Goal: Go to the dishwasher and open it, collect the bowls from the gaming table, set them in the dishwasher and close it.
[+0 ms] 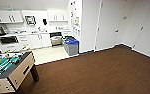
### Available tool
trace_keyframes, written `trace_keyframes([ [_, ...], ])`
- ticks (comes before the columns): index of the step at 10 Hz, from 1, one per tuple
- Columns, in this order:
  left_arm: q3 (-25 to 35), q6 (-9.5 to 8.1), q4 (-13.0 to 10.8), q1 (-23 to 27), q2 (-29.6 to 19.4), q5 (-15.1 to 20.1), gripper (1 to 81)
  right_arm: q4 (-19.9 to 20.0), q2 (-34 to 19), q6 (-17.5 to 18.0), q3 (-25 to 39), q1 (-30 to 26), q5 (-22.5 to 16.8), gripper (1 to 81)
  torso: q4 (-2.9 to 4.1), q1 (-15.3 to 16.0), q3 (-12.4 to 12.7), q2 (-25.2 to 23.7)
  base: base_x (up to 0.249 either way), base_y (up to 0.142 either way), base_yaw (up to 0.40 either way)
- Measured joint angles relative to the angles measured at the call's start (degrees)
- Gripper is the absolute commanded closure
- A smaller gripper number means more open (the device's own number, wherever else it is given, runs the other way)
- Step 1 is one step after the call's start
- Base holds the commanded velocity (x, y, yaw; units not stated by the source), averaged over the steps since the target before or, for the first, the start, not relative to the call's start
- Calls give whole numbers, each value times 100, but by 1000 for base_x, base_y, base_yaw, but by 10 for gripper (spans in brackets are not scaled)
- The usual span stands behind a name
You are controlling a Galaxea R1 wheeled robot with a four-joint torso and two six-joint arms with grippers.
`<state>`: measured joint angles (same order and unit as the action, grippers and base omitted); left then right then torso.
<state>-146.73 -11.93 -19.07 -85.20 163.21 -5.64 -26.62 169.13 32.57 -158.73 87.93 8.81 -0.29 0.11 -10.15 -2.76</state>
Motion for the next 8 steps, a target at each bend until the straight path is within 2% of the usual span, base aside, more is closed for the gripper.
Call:
trace_keyframes([
  [8,0,0,0,9,-2,-2,811,0,0,2,0,16,0,811,0,0,0,0,104,0,0],
])
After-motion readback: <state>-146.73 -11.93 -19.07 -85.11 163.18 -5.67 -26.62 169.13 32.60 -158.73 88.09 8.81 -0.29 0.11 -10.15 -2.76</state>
